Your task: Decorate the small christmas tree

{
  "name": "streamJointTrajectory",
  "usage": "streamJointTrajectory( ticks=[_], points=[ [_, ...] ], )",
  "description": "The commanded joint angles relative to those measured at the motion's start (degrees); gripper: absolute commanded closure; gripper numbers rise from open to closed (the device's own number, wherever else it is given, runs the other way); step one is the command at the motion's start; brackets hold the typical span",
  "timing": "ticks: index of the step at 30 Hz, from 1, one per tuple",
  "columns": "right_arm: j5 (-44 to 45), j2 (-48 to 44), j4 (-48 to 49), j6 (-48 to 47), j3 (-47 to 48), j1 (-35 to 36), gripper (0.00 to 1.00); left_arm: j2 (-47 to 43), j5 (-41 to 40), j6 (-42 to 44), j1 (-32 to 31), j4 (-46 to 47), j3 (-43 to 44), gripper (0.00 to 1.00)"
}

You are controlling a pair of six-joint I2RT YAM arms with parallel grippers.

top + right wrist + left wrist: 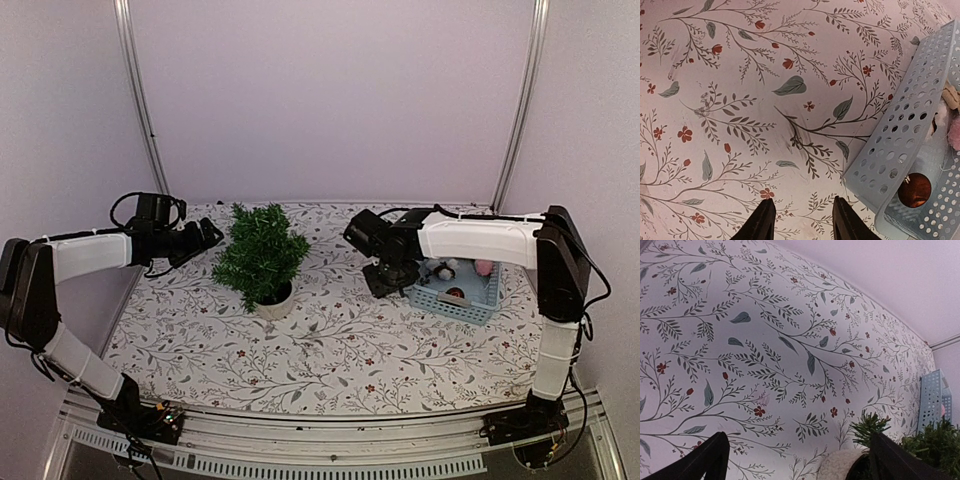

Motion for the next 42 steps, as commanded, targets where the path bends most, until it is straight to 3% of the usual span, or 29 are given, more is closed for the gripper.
streamJointTrajectory(
  ticks=[1,11,22,26,31,42],
  points=[
    [3.79,4.0,-0.25,-1.24,3.22,-1.05,0.59,-0.23,-0.04,0.23,-0.74,0.11,-0.45,0.01],
    [8.3,8.7,-2.18,-2.84,5.12,-2.3,0.6,-0.23,-0.39,0.74,-0.74,0.17,-0.8,0.01],
    [7.28,11.52,0.59,-4.28,2.95,-6.11,0.61,0.24,-0.72,0.93,-0.72,0.3,-0.81,0.01],
    [4.71,11.63,2.24,-5.68,3.1,-6.55,0.73,0.54,-0.83,1.03,-0.71,0.29,-0.64,0.0],
    [1.89,10.65,3.36,-6.28,3.35,-6.62,1.0,0.34,-0.73,1.02,-0.74,0.14,-0.58,0.01],
    [-12.41,-4.83,11.61,-7.51,-1.09,-9.86,1.0,-3.0,-1.58,1.43,-0.7,-0.81,-1.41,0.01]
  ],
)
